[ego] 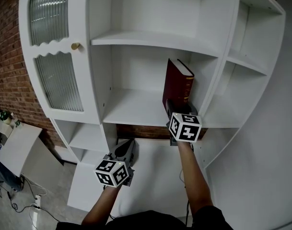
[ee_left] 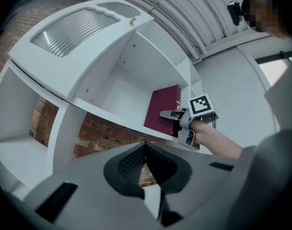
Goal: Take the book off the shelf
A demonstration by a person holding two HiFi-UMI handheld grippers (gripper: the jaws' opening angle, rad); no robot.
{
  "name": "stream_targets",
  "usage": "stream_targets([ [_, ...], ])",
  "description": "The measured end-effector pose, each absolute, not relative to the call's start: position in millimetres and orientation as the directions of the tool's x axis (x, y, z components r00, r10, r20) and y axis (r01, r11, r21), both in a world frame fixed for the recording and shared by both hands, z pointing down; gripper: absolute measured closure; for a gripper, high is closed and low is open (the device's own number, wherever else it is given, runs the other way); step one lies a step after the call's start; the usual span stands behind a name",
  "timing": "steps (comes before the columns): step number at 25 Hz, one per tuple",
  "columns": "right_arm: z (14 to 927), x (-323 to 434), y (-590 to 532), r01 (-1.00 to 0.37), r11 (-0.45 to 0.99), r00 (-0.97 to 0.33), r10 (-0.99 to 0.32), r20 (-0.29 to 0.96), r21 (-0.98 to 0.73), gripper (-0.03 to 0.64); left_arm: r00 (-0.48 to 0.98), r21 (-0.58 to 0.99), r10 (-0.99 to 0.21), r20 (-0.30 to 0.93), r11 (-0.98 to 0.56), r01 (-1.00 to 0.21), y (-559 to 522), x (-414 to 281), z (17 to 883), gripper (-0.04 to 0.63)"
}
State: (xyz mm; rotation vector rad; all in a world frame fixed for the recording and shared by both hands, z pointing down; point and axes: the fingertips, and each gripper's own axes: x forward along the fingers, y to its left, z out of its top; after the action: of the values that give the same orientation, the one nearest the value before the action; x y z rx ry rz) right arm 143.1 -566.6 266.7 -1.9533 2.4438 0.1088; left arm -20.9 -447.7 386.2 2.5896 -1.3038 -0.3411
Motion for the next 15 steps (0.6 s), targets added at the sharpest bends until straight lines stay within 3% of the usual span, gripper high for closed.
stream_targets([
  [15, 266, 141, -552, -0.975, 0.223, -0.224, -0.973, -0.057, 0.023, 0.383, 0.594, 0.320, -0.797, -0.108, -0.593, -0.739, -446, -23, 386, 0.578],
])
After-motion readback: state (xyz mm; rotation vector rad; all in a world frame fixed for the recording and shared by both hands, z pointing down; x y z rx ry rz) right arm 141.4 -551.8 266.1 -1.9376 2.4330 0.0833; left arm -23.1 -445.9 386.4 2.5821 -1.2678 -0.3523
